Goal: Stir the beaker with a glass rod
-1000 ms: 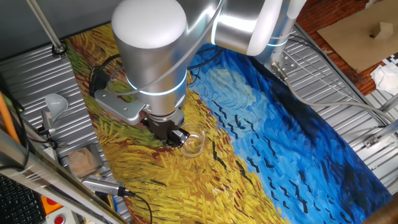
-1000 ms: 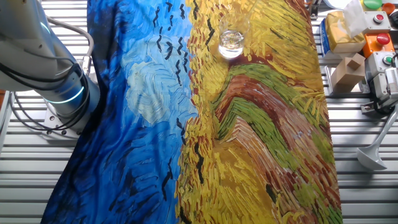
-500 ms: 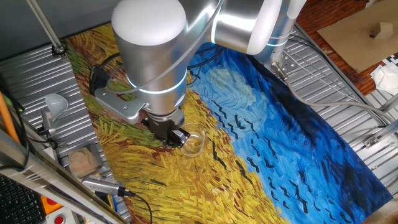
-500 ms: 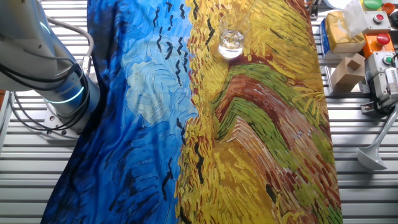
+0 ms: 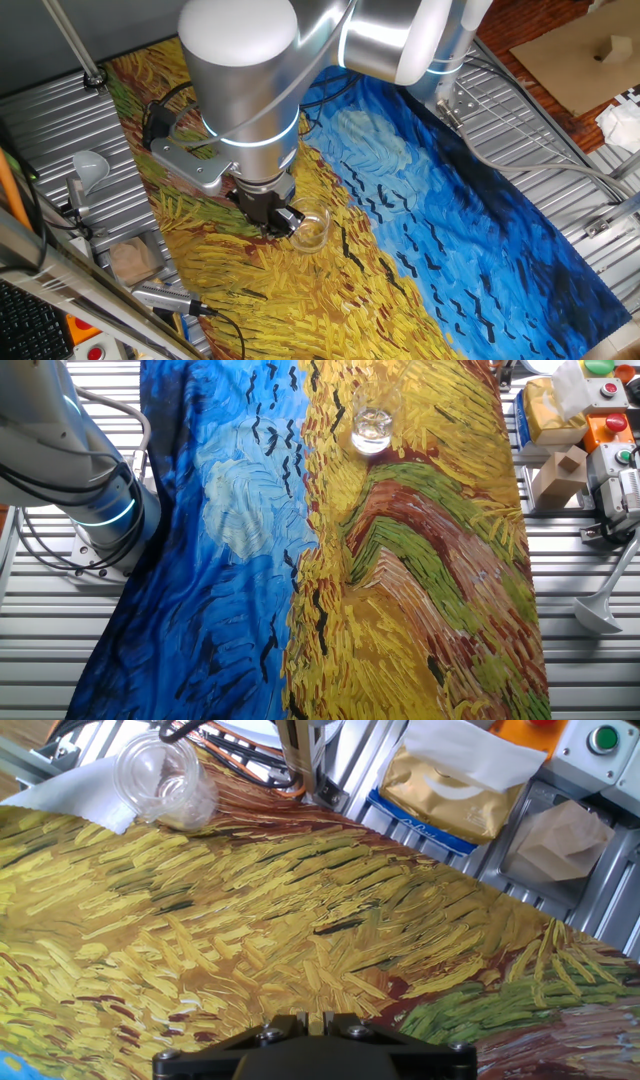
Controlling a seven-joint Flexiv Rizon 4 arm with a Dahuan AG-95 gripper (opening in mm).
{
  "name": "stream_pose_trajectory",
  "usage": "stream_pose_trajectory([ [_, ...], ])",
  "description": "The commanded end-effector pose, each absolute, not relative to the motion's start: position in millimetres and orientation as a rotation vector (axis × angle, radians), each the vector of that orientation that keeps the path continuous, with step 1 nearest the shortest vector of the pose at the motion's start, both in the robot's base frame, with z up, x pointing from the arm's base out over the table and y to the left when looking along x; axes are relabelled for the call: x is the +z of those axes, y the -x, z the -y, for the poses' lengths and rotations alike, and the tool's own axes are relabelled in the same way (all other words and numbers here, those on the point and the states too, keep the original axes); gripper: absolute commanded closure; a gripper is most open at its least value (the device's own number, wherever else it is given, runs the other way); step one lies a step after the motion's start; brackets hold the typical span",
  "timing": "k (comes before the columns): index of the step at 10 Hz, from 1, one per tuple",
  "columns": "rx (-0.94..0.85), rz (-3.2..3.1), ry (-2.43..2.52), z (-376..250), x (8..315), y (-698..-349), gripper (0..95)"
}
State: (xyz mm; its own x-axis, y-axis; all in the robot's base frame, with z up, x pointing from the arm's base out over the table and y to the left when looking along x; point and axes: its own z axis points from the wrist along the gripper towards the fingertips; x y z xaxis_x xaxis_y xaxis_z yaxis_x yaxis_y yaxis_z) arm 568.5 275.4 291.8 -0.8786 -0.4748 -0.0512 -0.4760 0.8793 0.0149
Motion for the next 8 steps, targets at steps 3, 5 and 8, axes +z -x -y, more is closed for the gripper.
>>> stream_pose_trajectory([
  [3, 0.035, -2.996, 0.776, -276.2, 292.1, -569.5, 95.0],
  [5, 0.021, -2.996, 0.786, -275.9, 292.4, -569.4, 95.0],
  [8, 0.018, -3.004, 0.776, -275.2, 292.2, -568.6, 95.0],
])
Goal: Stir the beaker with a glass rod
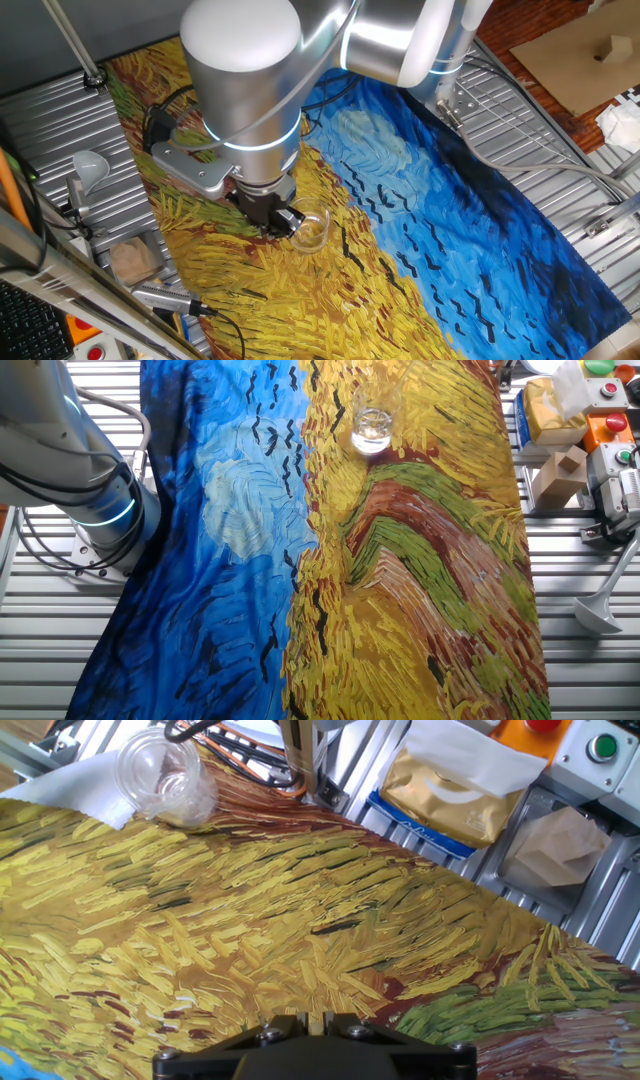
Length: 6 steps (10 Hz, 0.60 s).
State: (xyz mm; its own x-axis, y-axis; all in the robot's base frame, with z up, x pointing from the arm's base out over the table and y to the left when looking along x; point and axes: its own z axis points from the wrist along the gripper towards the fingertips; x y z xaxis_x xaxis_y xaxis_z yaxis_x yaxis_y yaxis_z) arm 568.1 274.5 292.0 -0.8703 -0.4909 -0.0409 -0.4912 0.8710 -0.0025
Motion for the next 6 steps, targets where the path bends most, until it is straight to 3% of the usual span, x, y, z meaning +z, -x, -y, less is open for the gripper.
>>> stream_pose_trajectory([
  [1, 0.020, -3.006, 0.770, -275.3, 292.2, -568.3, 95.0],
  [6, 0.046, -2.999, 0.729, -277.0, 294.7, -568.1, 95.0],
])
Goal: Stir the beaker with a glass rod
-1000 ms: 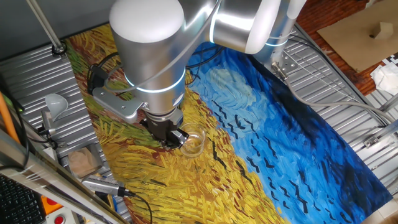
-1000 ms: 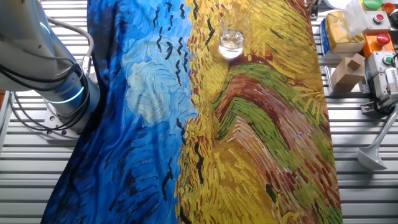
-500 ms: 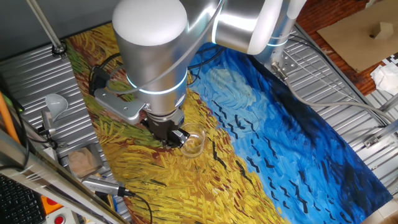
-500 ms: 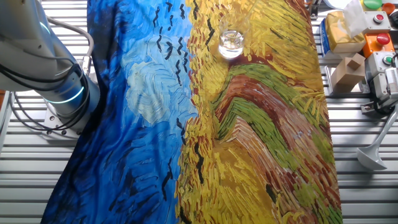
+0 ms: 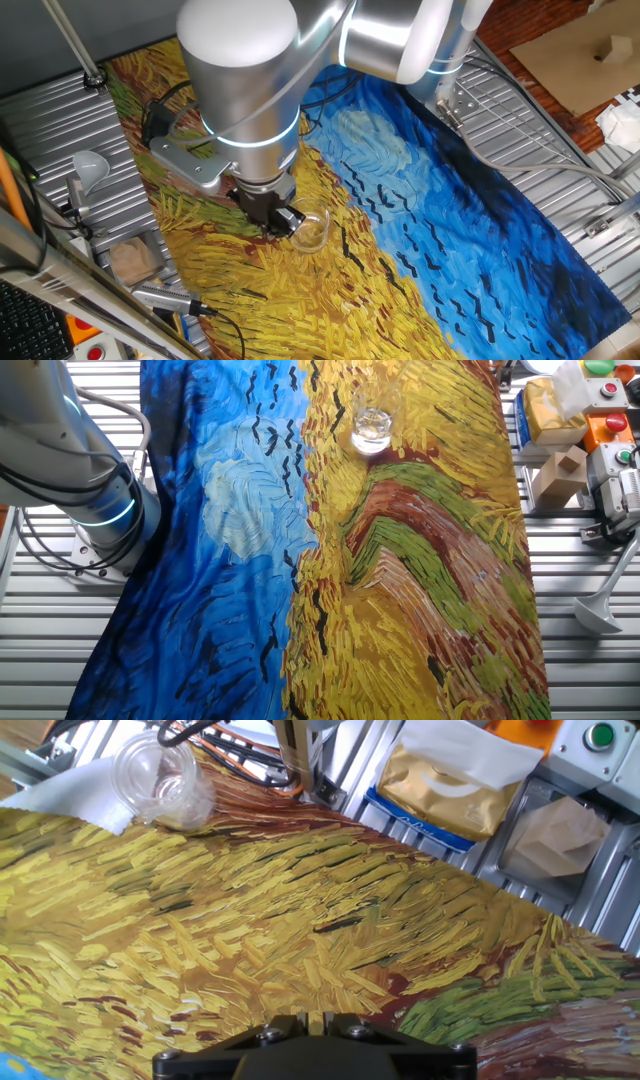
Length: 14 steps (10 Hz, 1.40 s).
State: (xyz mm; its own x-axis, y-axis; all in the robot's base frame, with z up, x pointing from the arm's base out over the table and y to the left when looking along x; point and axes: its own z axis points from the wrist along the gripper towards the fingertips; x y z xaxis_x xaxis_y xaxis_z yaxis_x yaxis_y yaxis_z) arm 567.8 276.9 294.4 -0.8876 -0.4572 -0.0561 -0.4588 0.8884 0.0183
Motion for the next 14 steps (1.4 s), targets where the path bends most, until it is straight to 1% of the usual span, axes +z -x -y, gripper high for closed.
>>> stream_pose_trajectory([
  [1, 0.044, -2.996, 0.730, -277.4, 295.3, -568.9, 95.0],
  [9, -0.044, -2.991, 0.802, -277.9, 296.7, -571.1, 95.0],
  [14, 0.012, -2.990, 0.723, -276.7, 296.2, -567.4, 95.0],
])
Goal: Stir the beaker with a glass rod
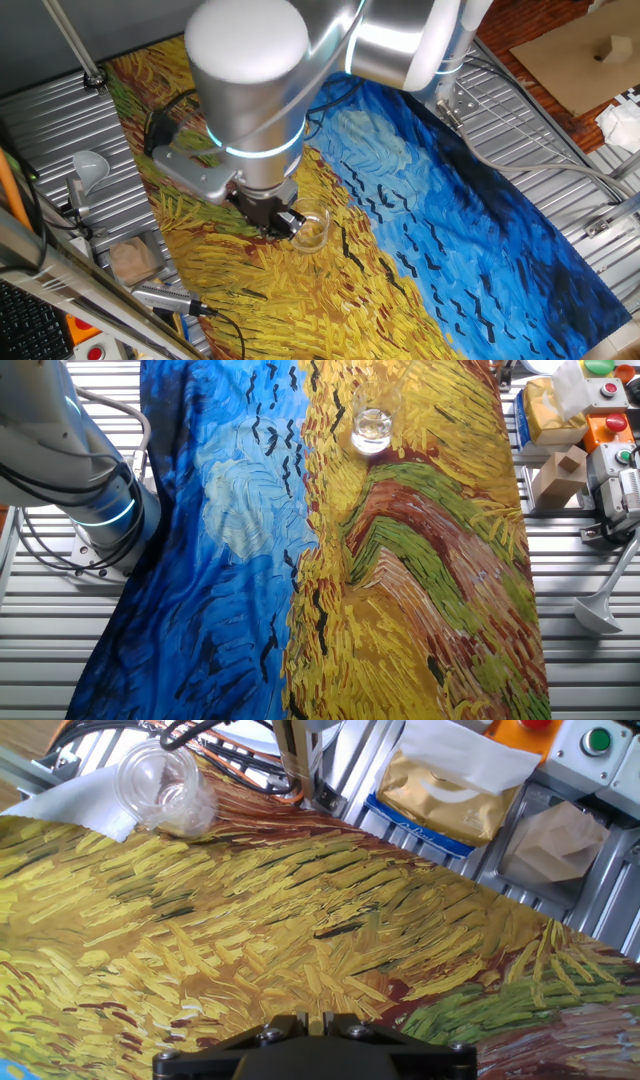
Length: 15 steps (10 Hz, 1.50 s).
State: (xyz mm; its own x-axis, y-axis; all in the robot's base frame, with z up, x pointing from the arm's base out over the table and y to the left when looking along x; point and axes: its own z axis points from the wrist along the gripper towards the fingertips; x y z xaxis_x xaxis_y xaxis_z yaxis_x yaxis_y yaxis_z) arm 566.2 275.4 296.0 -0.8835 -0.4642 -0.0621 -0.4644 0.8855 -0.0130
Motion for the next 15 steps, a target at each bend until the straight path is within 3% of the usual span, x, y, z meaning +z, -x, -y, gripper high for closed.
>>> stream_pose_trajectory([
  [1, 0.014, -2.983, 0.719, -276.8, 296.3, -567.5, 95.0],
  [8, -0.075, -2.959, 0.823, -272.4, 297.9, -567.5, 95.0],
  [15, 0.047, -3.009, 0.684, -272.4, 297.6, -566.4, 95.0],
])
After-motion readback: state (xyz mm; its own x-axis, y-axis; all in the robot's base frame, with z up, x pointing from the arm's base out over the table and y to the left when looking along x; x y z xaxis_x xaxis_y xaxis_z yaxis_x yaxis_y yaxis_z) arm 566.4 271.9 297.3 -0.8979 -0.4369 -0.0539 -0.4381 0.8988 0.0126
